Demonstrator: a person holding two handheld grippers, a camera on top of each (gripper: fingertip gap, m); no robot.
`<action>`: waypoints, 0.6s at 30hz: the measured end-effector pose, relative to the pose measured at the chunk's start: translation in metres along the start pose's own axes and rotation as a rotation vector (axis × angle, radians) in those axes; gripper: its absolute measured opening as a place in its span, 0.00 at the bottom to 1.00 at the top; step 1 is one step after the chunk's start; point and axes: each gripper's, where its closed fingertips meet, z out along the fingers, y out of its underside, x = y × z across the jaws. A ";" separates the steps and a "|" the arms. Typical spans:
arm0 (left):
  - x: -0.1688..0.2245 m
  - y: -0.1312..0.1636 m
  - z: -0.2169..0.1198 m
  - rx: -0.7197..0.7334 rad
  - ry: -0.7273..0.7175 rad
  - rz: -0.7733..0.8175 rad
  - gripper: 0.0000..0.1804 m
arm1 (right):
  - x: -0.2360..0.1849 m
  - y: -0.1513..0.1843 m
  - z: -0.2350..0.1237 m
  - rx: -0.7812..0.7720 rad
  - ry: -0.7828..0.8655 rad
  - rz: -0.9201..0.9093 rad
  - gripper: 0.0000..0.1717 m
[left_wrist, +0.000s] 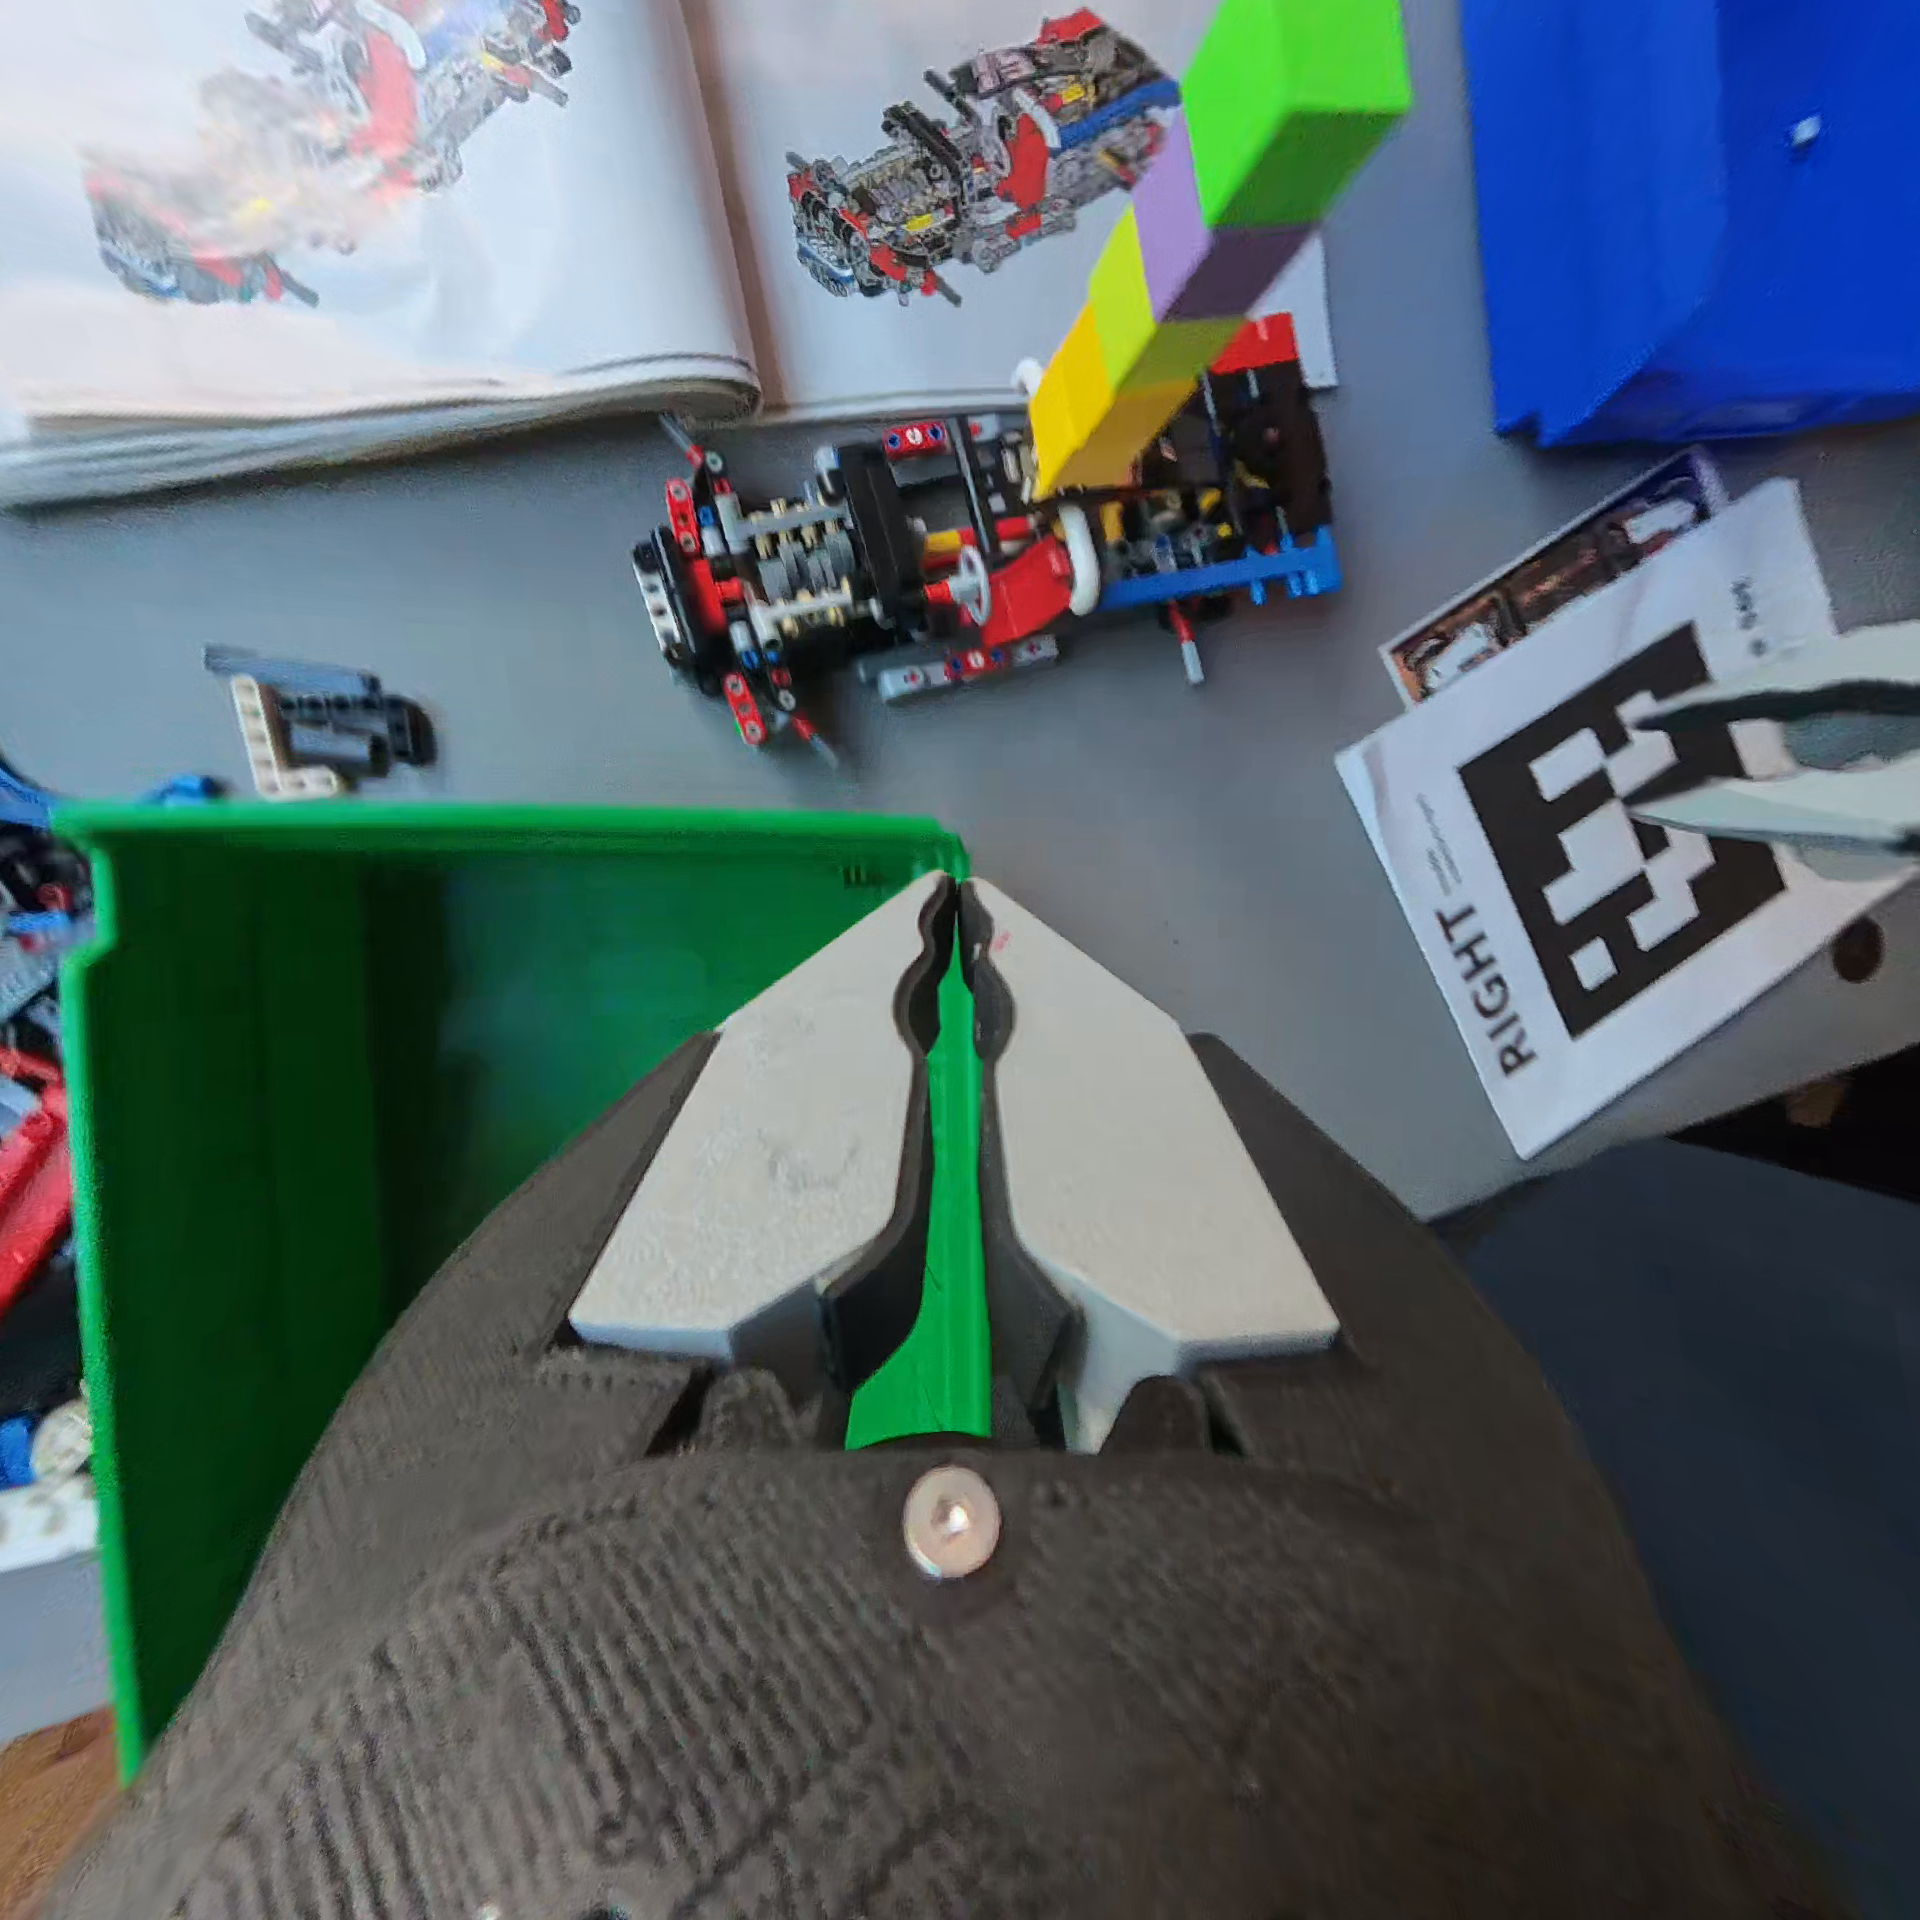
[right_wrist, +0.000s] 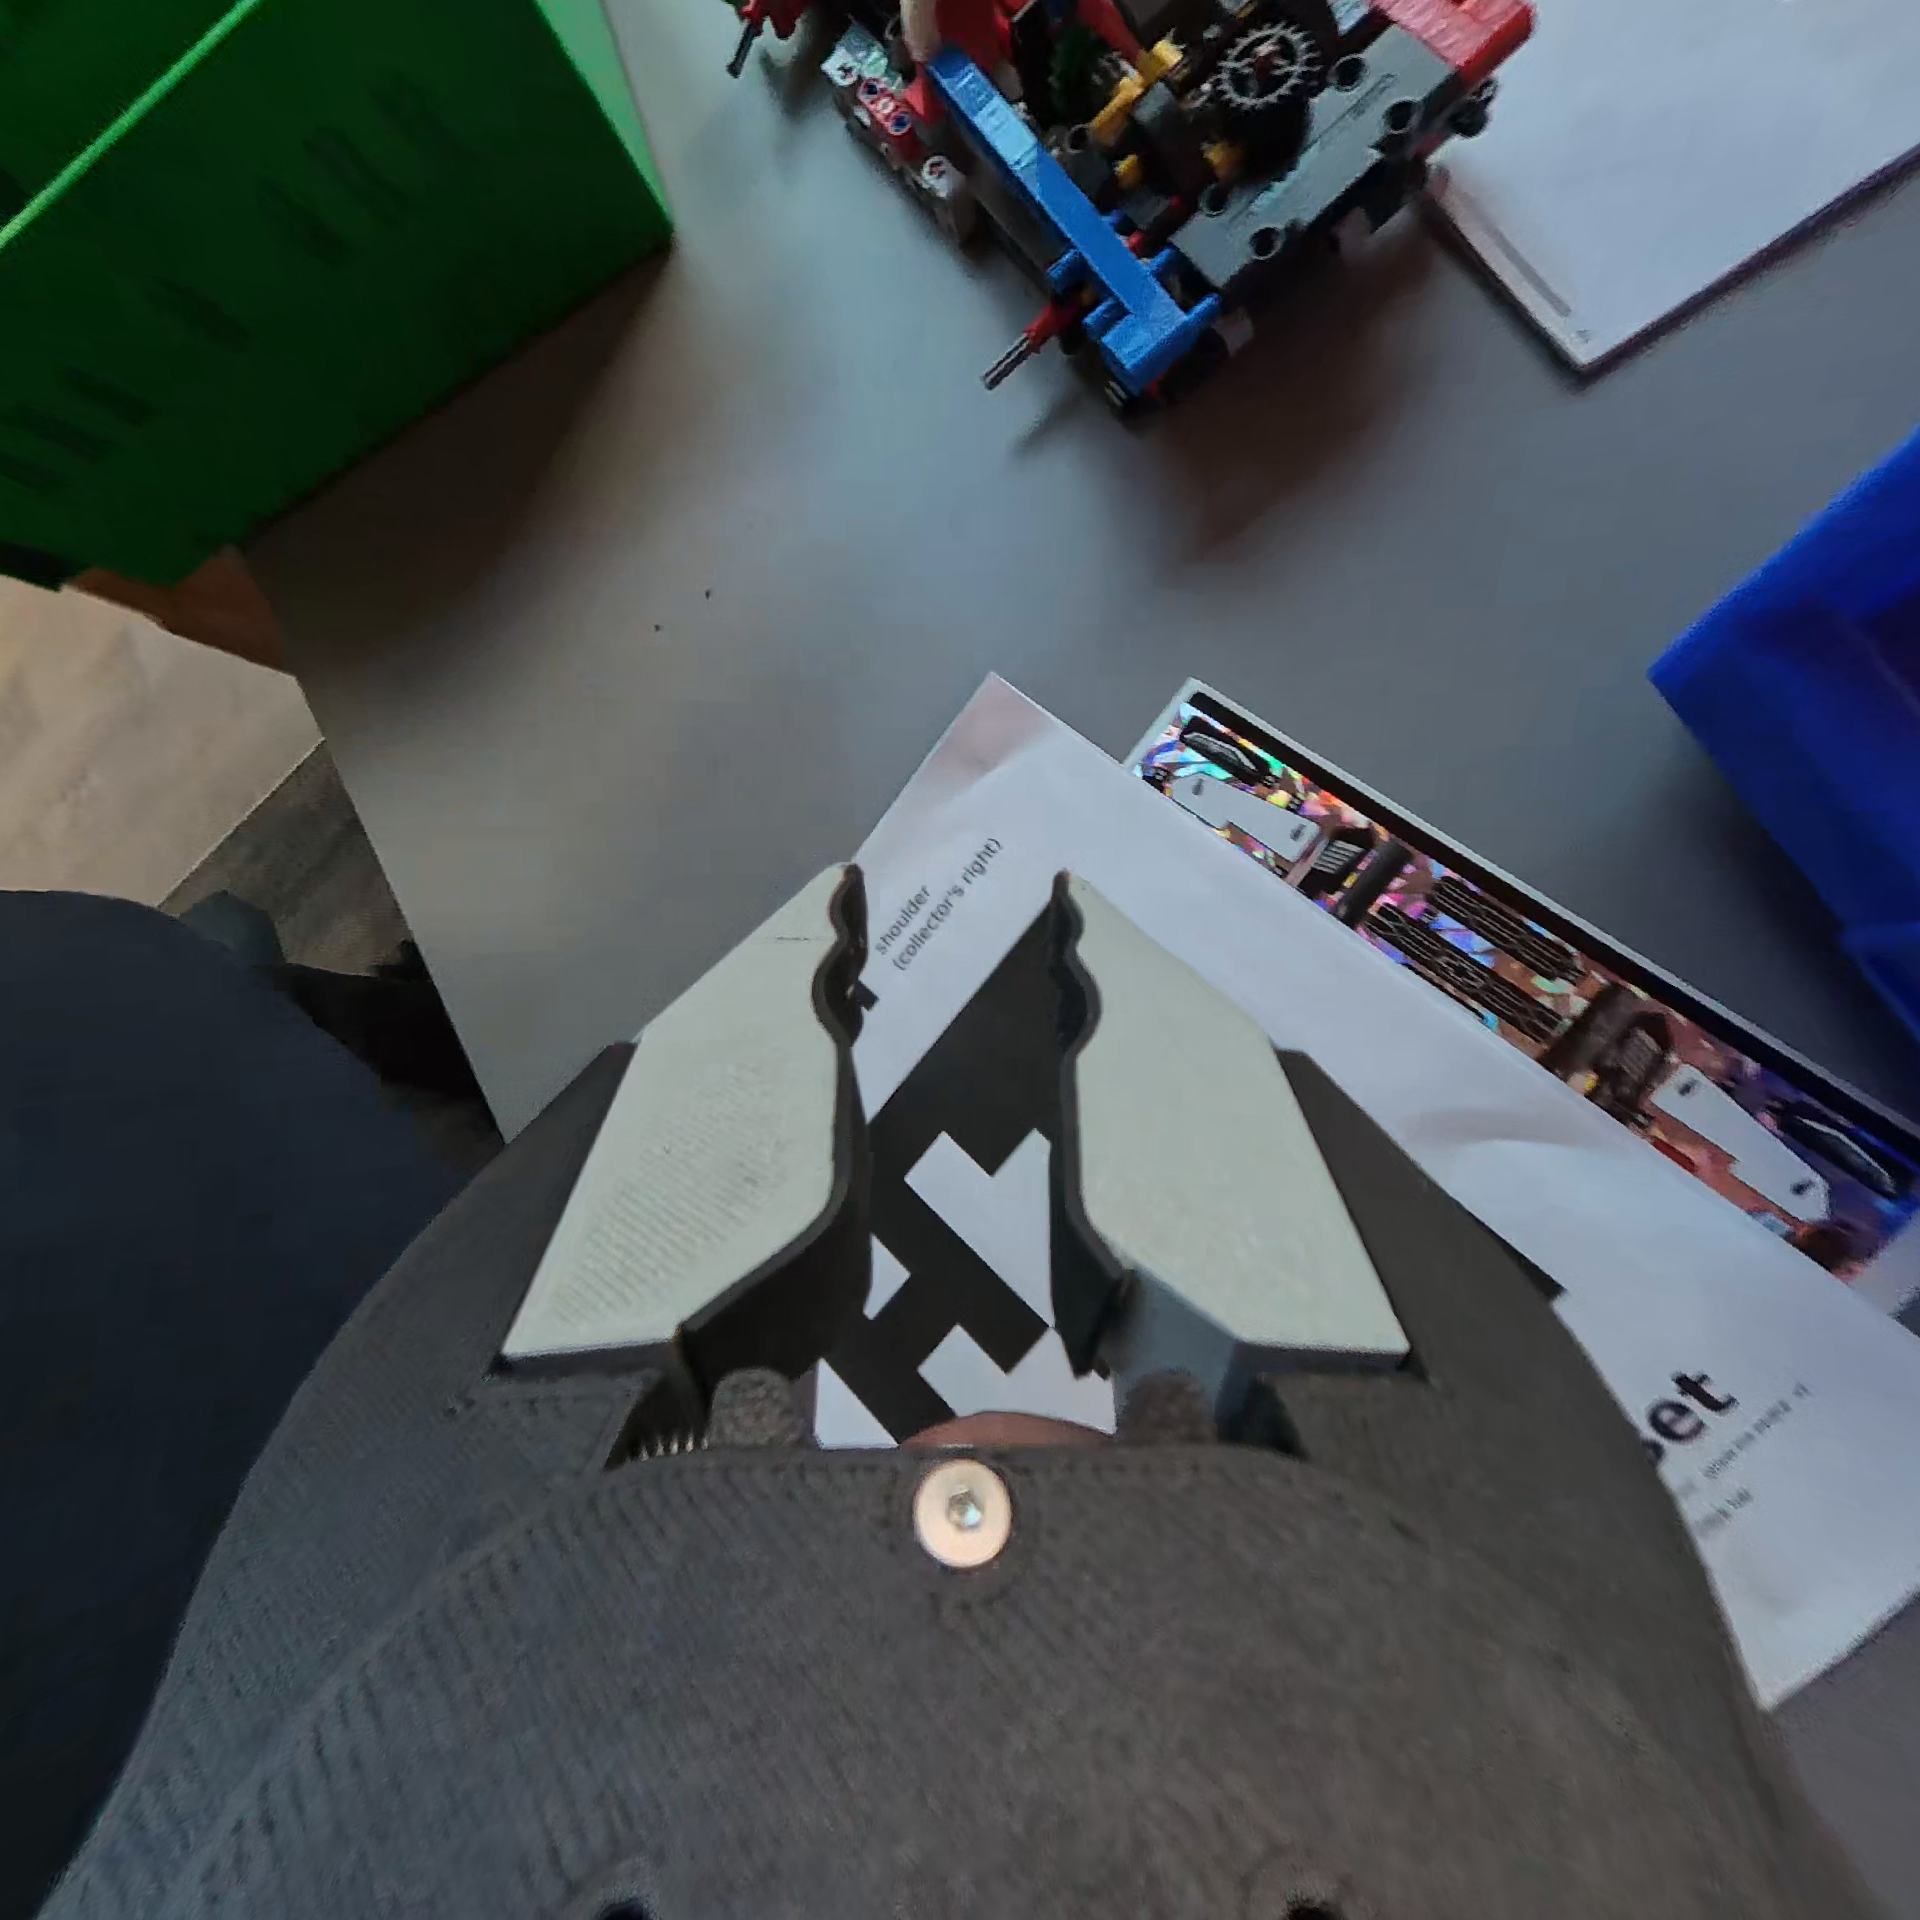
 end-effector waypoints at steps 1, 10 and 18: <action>-0.004 -0.013 0.013 -0.026 -0.013 0.015 0.00 | 0.004 0.000 -0.005 0.014 0.014 -0.002 0.18; -0.006 -0.091 0.110 -0.176 -0.039 0.040 0.00 | 0.029 0.021 -0.052 0.060 0.150 0.012 0.17; -0.012 -0.098 0.142 -0.256 -0.059 0.120 0.00 | 0.052 0.040 -0.084 0.097 0.260 0.111 0.14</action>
